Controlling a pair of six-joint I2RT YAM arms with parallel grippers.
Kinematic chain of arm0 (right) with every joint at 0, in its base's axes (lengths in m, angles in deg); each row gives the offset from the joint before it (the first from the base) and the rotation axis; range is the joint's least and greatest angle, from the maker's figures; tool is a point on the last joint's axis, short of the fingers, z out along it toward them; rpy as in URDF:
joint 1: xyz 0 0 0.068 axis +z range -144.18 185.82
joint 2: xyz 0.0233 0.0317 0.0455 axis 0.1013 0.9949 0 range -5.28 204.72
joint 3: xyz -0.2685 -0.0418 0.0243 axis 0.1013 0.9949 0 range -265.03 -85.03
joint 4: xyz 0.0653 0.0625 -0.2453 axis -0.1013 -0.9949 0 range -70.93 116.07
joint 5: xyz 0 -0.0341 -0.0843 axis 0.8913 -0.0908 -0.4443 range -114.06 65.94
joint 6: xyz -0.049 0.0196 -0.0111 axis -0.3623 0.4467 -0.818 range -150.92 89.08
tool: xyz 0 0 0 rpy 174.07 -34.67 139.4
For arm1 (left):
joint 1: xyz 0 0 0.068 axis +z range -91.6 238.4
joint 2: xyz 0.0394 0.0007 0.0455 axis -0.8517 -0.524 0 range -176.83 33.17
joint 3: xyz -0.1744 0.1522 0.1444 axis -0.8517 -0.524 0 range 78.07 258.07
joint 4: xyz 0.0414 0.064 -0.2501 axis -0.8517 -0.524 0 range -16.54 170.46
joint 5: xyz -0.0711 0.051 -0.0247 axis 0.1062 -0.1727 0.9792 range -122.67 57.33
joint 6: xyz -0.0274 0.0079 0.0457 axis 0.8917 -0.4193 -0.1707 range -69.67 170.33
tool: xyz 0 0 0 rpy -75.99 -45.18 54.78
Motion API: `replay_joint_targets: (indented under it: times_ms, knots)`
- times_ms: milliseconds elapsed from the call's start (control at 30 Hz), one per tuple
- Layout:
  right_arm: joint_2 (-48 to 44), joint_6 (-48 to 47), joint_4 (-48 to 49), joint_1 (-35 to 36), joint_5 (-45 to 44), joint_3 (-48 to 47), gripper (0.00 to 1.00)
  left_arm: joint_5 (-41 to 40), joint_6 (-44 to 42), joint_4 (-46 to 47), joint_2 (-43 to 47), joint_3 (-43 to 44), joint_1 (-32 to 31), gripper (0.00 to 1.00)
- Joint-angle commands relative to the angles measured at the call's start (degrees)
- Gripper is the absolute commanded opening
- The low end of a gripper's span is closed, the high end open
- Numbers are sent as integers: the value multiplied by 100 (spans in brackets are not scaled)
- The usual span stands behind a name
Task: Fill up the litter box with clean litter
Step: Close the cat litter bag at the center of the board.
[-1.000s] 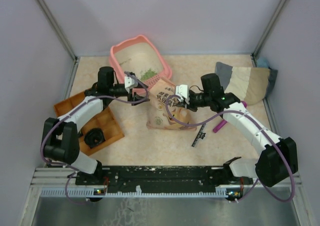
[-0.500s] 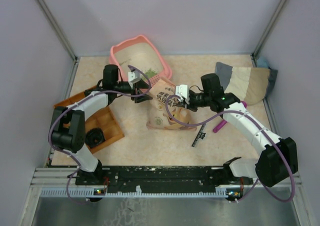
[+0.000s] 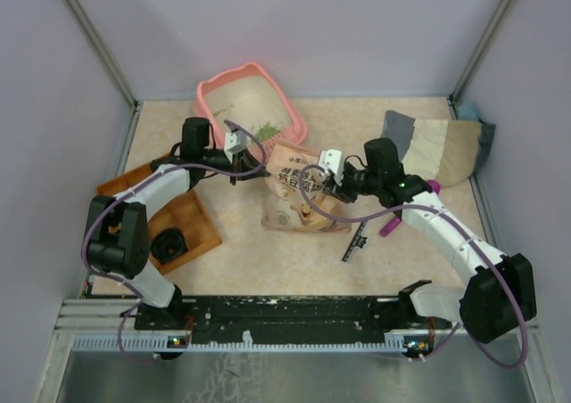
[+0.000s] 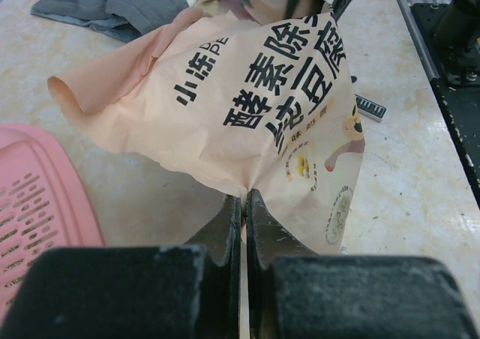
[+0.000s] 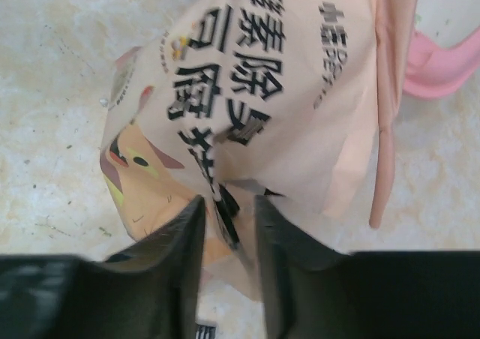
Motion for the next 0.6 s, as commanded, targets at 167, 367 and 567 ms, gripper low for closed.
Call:
replay_joint_targets:
  times_ms: [167, 367, 567]
  knots:
    - [-627, 382, -276, 164, -216, -431, 50, 192, 139, 65, 957, -451, -76, 0]
    - [-581, 453, -110, 909, -578, -749, 51, 32, 230, 172, 1164, -600, -115, 0]
    - [-497, 409, -121, 1308, -774, -986, 53, -135, 146, 42, 1235, -630, -114, 0]
